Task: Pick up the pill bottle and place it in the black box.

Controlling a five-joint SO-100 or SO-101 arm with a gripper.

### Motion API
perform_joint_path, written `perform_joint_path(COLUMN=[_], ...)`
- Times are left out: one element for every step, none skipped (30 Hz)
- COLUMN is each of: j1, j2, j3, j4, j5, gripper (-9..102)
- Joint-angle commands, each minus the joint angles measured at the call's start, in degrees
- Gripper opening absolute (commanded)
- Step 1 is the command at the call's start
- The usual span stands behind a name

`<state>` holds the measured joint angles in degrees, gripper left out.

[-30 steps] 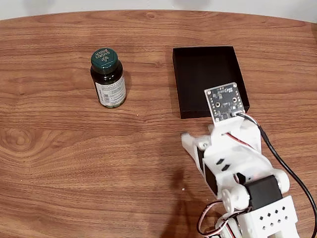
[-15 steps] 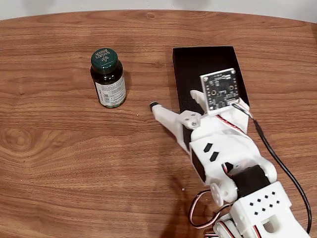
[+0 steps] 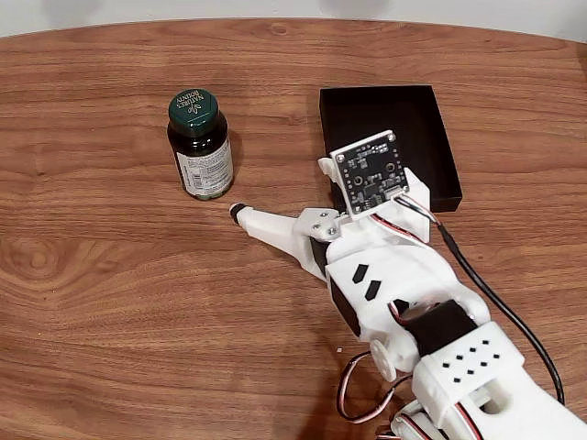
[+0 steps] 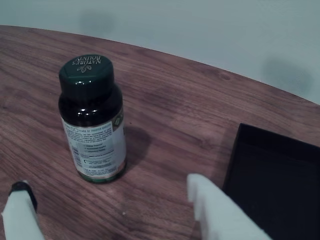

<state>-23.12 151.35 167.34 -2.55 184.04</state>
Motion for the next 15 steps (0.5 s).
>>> perform_joint_path(j1=[-0.1, 0.0, 0.1, 0.2, 0.2, 0.2, 0.3, 0.4, 0.4, 0.4, 0.4, 0.5, 0.5, 0.5, 0.5], j2=[-4.0, -5.6, -7.4, -9.1, -10.9, -12.7, -14.4, -16.0, -17.4, -18.7, -19.7, -20.5, -20.9, -21.1, -21.1], j3=[-1.0, -0.9, -0.8, -0.8, -0.8, -0.8, -0.8, -0.8, -1.1, -1.3, -1.7, -2.1, -2.5, -2.9, -3.5], j4=[-5.6, -7.5, -9.3, -11.2, -13.2, -15.0, -17.0, -18.5, -19.8, -20.8, -21.4, -21.4, -21.4, -21.0, -19.9], j5=[-0.5, -0.5, -0.5, -0.5, -0.4, -0.4, -0.4, -0.4, -0.6, -0.9, -1.3, -1.7, -2.5, -3.3, -3.9], gripper=[39, 40, 40, 41, 41, 41, 42, 42, 42, 42, 42, 42, 42, 42, 42])
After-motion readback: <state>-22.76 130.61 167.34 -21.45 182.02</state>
